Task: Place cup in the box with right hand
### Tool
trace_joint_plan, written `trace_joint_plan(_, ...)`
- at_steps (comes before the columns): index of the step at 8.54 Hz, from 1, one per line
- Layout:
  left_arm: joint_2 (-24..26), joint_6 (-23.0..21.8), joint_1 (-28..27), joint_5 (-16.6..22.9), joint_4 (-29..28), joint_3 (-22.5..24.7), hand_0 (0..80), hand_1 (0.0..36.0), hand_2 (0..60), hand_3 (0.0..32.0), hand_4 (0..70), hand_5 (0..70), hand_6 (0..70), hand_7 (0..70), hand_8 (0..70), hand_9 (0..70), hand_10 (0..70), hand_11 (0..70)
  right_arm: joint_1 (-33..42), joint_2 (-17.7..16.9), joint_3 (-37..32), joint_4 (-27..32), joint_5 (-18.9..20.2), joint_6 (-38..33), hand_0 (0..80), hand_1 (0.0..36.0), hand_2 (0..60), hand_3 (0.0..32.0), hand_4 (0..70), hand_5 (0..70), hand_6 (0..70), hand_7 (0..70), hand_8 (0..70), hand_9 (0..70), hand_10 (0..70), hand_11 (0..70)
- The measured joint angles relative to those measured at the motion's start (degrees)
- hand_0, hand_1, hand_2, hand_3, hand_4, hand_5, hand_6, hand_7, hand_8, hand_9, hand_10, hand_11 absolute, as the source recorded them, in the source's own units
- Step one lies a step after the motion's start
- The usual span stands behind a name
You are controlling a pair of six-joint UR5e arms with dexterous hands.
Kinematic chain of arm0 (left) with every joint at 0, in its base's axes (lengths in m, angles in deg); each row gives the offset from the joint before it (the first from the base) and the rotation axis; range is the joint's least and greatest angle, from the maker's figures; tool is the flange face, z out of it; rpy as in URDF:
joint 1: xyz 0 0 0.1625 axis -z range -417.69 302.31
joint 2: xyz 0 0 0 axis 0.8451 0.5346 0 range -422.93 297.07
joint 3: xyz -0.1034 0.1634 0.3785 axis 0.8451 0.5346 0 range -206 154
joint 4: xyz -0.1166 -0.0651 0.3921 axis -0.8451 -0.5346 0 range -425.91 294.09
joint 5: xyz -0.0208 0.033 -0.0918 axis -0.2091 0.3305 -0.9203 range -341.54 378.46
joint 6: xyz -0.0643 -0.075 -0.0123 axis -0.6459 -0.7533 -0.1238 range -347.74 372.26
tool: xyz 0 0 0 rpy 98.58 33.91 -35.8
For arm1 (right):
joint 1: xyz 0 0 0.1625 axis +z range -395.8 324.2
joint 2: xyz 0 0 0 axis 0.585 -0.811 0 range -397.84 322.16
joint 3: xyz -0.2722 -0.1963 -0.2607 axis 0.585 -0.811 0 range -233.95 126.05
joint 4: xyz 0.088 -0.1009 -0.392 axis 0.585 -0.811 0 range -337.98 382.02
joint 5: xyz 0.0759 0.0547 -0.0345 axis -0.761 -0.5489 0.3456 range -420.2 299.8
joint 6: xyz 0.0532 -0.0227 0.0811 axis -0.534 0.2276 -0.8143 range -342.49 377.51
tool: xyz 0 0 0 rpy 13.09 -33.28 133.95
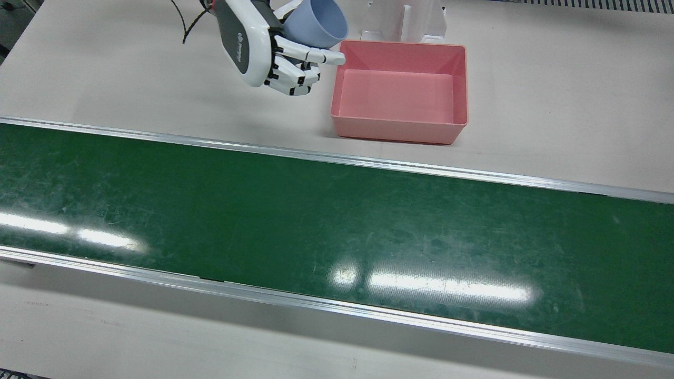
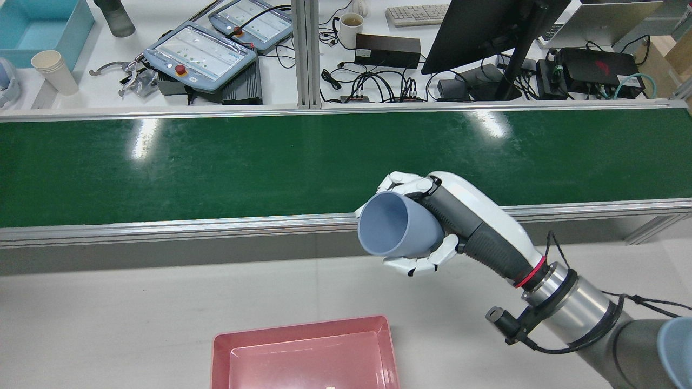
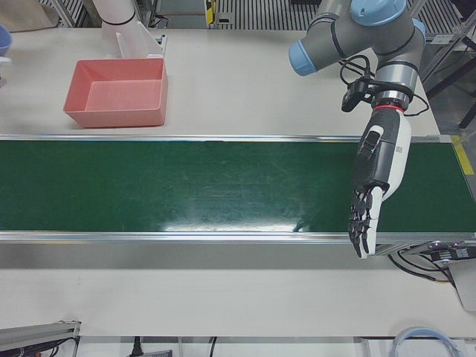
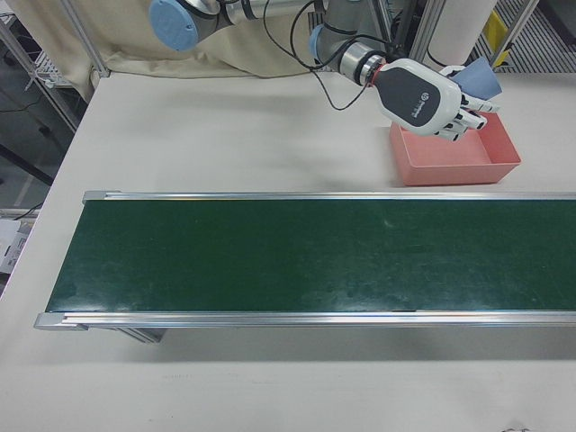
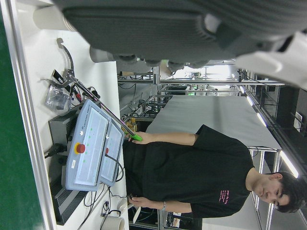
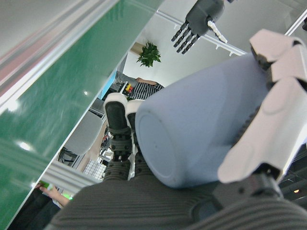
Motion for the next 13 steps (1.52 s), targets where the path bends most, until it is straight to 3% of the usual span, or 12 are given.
trace_joint_plan(2,0.0,0.0,-0.02,0.0,-0.04,-0.02,0.0,0.0,0.0,0.0,0.0,0.0,0.0,0.0,0.0,0.0,0.0,0.0,-8.26,2.69,-0.35,-0.01,-4.01,4.62,45.5,25.4,60.0,0.0,17.1,11.2,23.2,70.0,45.0,70.0,28.5,42.2)
trace_joint_plan(3,0.0,0.0,-0.01,0.0,-0.06,-0.04,0.0,0.0,0.0,0.0,0.0,0.0,0.0,0.0,0.0,0.0,0.0,0.0,-10.96,3.83,-0.57,0.12,-4.96,6.61,46.4,25.6,58.1,0.0,2.8,8.3,13.0,45.2,20.3,35.6,12.4,19.8)
trace_joint_plan(4,0.0,0.0,0.0,0.0,-0.07,-0.05,0.0,0.0,0.0,0.0,0.0,0.0,0.0,0.0,0.0,0.0,0.0,0.0,-13.08,4.69,-1.0,0.53,-5.49,8.26,47.0,24.5,42.8,0.0,0.0,6.2,6.9,23.7,4.8,11.6,1.1,3.6)
trace_joint_plan(5,0.0,0.0,0.01,0.0,-0.07,-0.05,0.0,0.0,0.0,0.0,0.0,0.0,0.0,0.0,0.0,0.0,0.0,0.0,-14.4,5.12,-1.6,0.92,-5.69,9.12,47.9,22.7,29.4,0.0,0.0,5.3,4.7,16.3,0.0,3.3,0.0,0.0)
trace_joint_plan(6,0.0,0.0,0.02,0.0,-0.07,-0.05,0.0,0.0,0.0,0.0,0.0,0.0,0.0,0.0,0.0,0.0,0.0,0.0,-15.19,5.3,-2.02,1.15,-5.75,9.45,49.8,20.6,11.6,0.0,0.0,5.1,3.9,13.2,0.0,1.6,0.0,0.0)
trace_joint_plan(7,0.0,0.0,0.02,0.0,-0.07,-0.06,0.0,0.0,0.0,0.0,0.0,0.0,0.0,0.0,0.0,0.0,0.0,0.0,-15.62,5.38,-2.24,1.25,-5.78,9.57,47.7,15.2,1.3,0.0,0.0,3.8,3.4,11.8,0.0,0.9,0.0,0.0)
trace_joint_plan(8,0.0,0.0,0.02,0.0,-0.07,-0.06,0.0,0.0,0.0,0.0,0.0,0.0,0.0,0.0,0.0,0.0,0.0,0.0,-15.87,5.39,-2.33,1.27,-5.79,9.61,44.5,11.3,2.3,0.0,0.0,2.6,3.2,12.6,0.0,1.2,0.0,0.0)
trace_joint_plan(9,0.0,0.0,0.02,0.0,-0.07,-0.09,0.0,0.0,0.0,0.0,0.0,0.0,0.0,0.0,0.0,0.0,0.0,0.0,-16.02,5.42,-2.36,1.26,-5.79,9.63,41.5,10.3,5.2,0.0,0.0,2.3,3.5,14.5,0.0,2.2,0.0,0.0)
trace_joint_plan(11,0.0,0.0,0.02,0.0,-0.07,-0.12,0.0,0.0,0.0,0.0,0.0,0.0,0.0,0.0,0.0,0.0,0.0,0.0,-16.1,5.42,-2.39,1.25,-5.79,9.55,41.5,11.0,8.3,0.0,0.0,2.5,4.0,16.5,0.0,3.4,0.0,0.0)
trace_joint_plan(12,-0.01,0.0,0.02,0.0,-0.07,-0.11,0.0,0.0,0.0,0.0,0.0,0.0,0.0,0.0,0.0,0.0,0.0,0.0,-16.12,5.43,-2.39,1.24,-5.79,9.5,45.5,15.1,13.0,0.0,0.0,3.7,5.0,19.8,0.4,5.2,0.0,0.0)
trace_joint_plan(13,0.0,0.0,0.02,0.0,-0.07,-0.09,0.0,0.0,0.0,0.0,0.0,0.0,0.0,0.0,0.0,0.0,0.0,0.0,-16.12,5.43,-2.34,1.24,-5.79,9.38,44.8,25.6,60.0,0.0,0.1,7.3,14.1,57.1,19.1,36.2,4.6,8.5)
